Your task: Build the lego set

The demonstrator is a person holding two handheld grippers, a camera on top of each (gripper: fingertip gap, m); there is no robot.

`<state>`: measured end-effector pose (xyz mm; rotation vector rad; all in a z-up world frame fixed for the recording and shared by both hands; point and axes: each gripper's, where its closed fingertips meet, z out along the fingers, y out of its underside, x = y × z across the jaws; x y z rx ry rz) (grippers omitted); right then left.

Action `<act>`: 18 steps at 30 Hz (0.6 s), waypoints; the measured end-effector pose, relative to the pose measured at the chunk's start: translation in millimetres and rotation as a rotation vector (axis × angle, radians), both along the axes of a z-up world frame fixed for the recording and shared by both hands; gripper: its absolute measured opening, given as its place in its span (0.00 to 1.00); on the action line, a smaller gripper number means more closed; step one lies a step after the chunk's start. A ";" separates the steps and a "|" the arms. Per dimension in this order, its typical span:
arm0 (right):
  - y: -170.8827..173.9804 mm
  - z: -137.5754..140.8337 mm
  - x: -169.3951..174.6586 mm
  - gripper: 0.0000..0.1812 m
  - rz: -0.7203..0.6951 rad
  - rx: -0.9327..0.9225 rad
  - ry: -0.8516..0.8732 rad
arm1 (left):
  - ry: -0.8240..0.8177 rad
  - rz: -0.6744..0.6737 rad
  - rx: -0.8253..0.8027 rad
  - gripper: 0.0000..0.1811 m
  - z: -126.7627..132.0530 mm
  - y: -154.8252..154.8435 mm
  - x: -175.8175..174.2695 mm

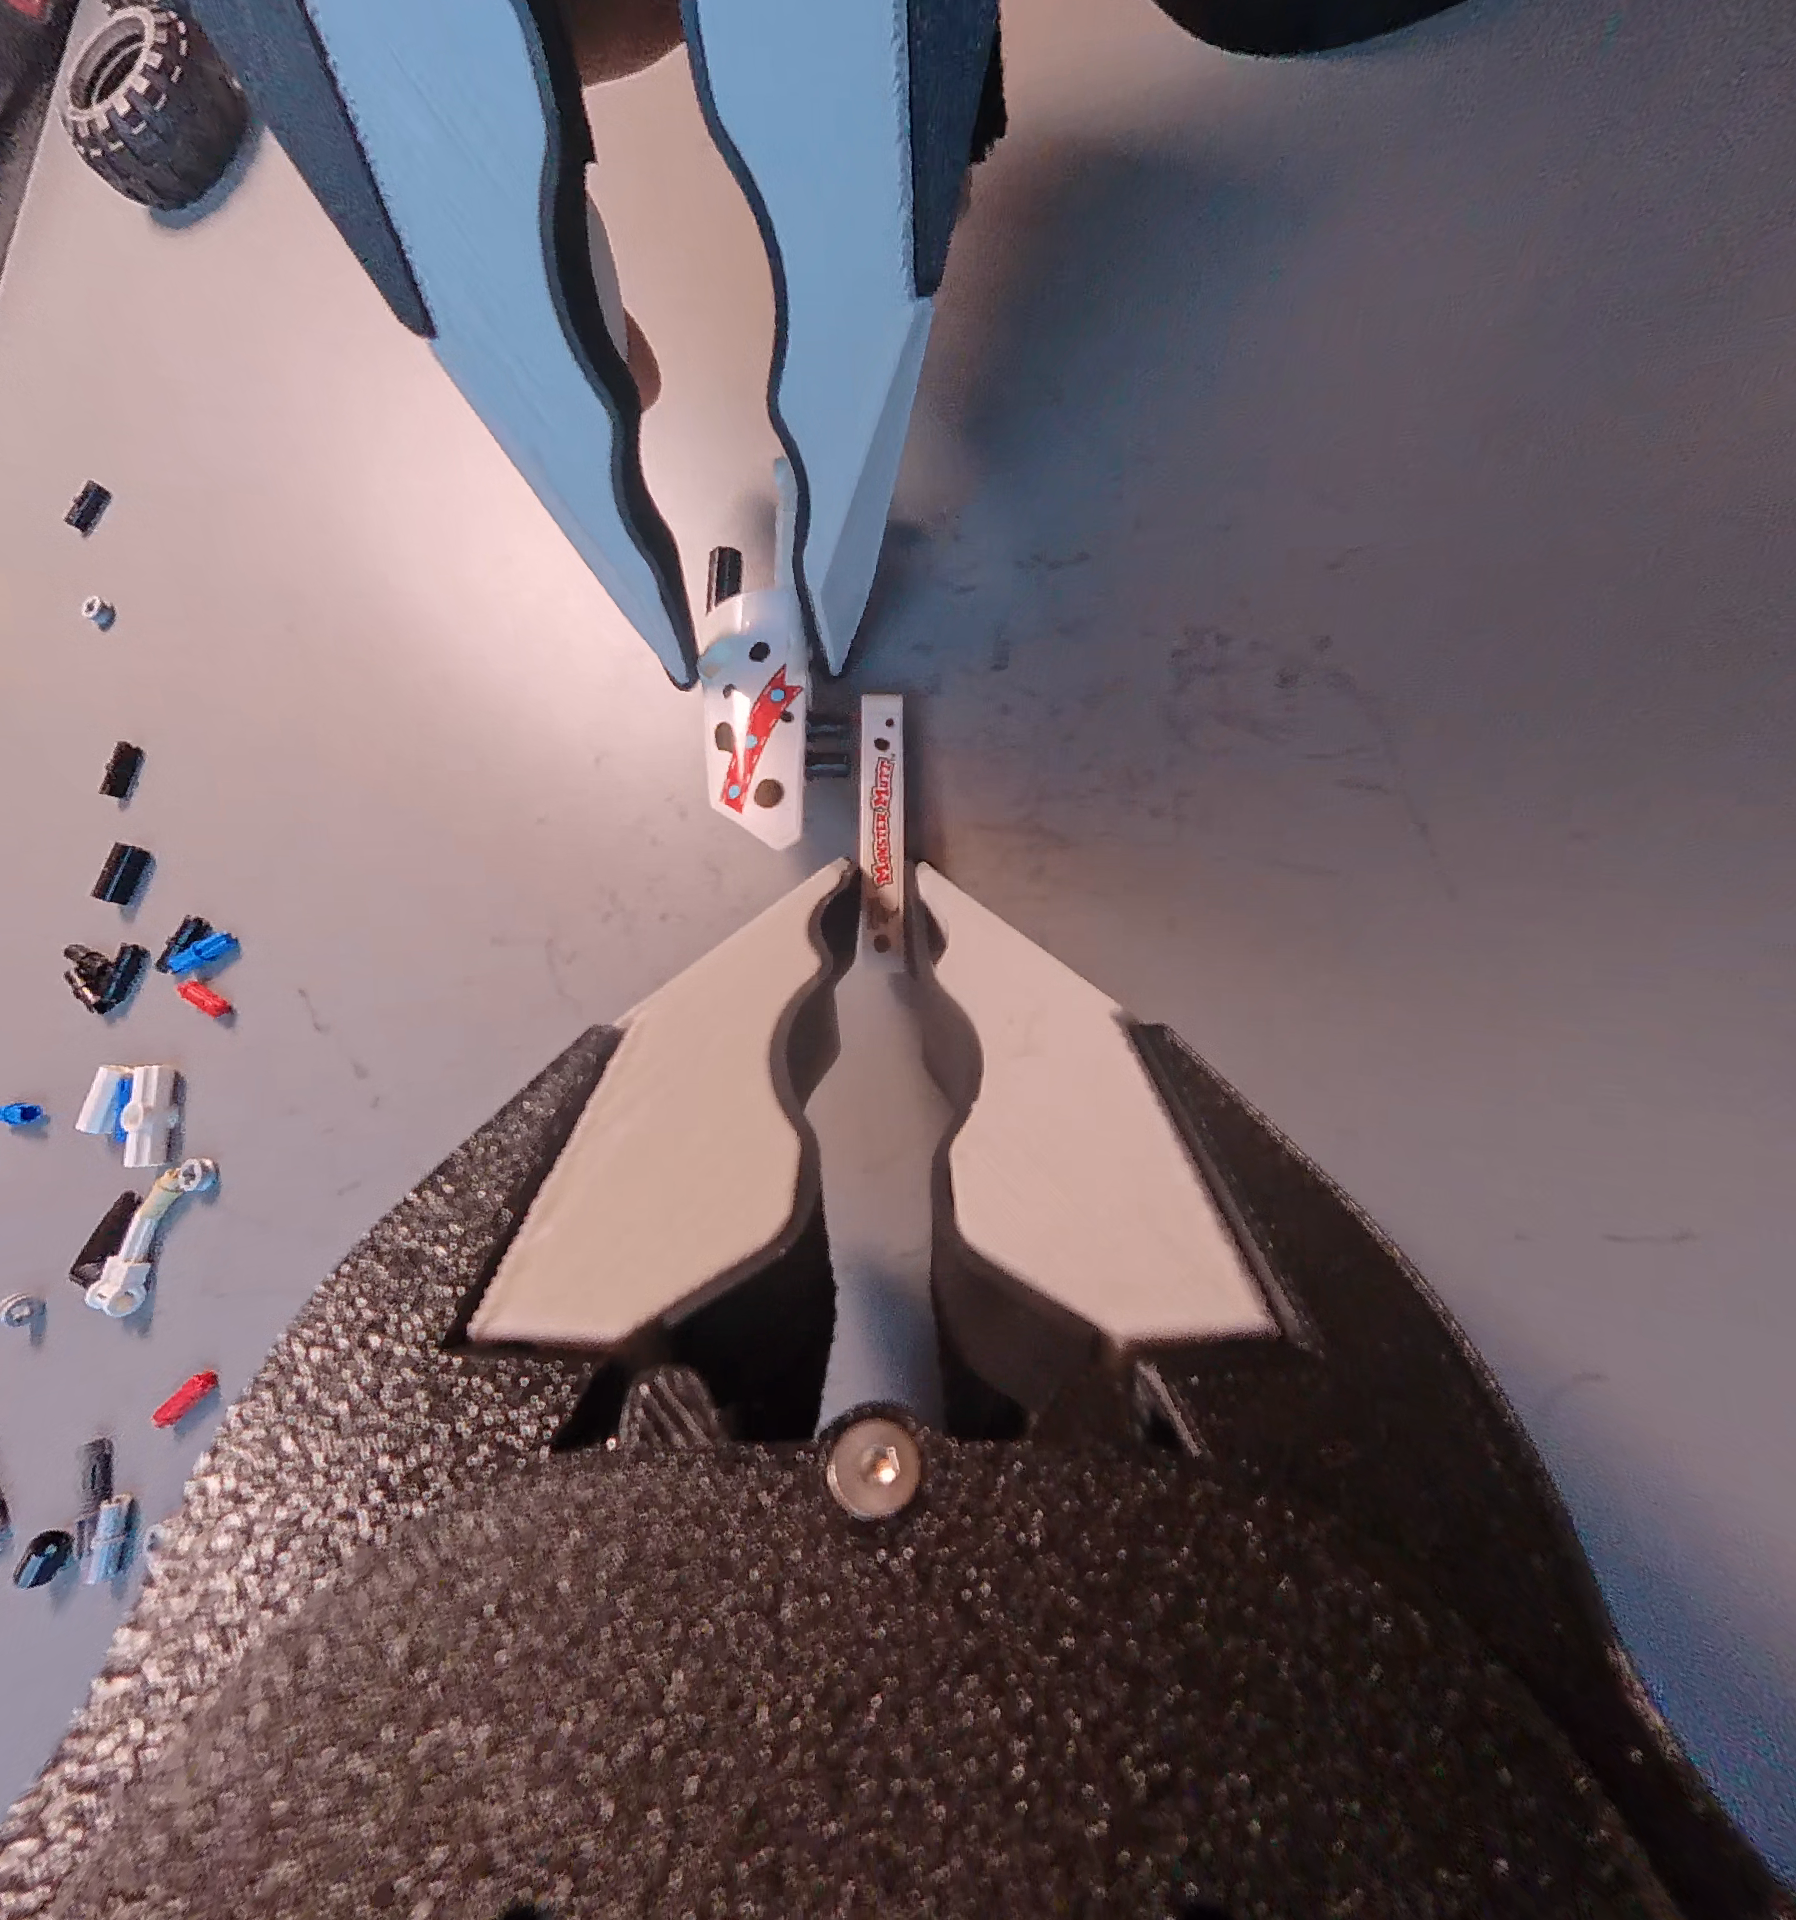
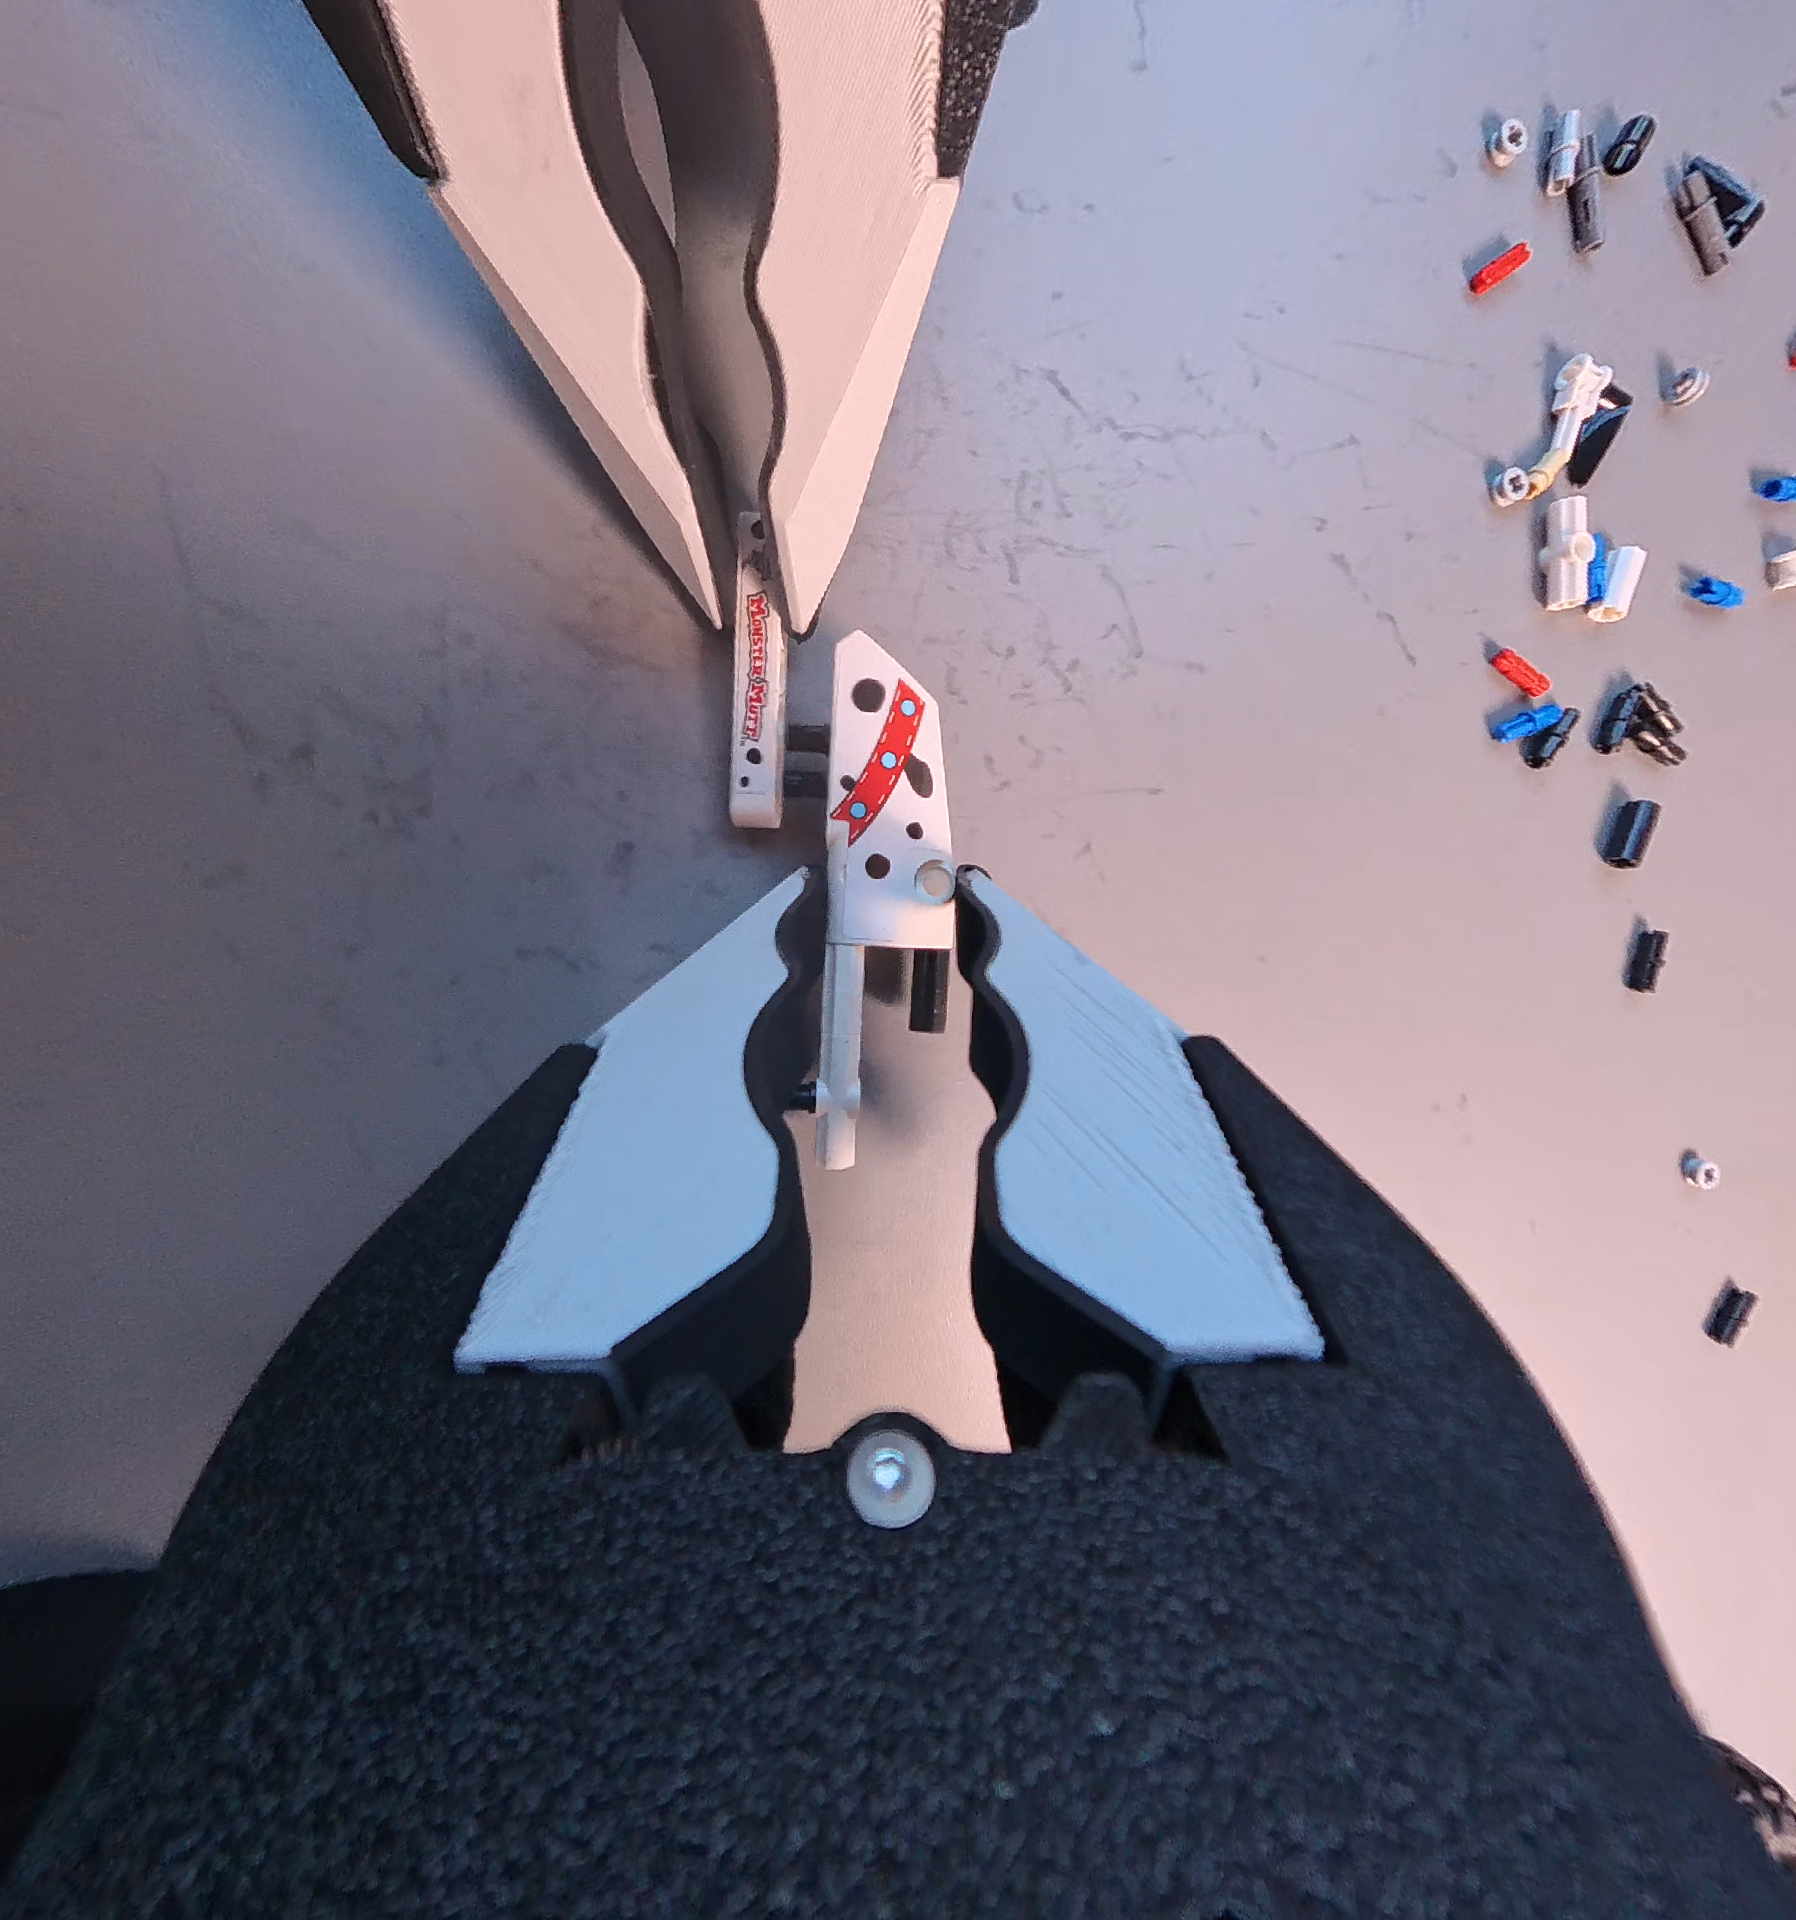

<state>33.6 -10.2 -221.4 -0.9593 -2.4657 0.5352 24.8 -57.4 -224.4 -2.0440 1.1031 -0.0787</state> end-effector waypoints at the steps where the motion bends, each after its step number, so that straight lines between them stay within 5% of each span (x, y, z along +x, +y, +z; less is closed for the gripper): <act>1: 0.8 0.3 -0.5 0.13 -0.005 0.009 0.009 | -0.005 -0.013 -0.004 0.04 0.1 -1.9 1.6; 6: 3.8 0.9 3.9 0.13 -0.036 0.017 0.044 | -0.178 -0.073 -0.082 0.07 9.8 -16.5 15.7; 11: 8.5 3.9 12.3 0.13 -0.090 -0.014 0.084 | -0.370 0.086 -0.198 0.07 16.1 -7.2 2.5; 18: 28.9 5.6 20.4 0.13 -0.186 -0.003 0.136 | -0.282 0.107 -0.234 0.05 5.3 -8.6 6.9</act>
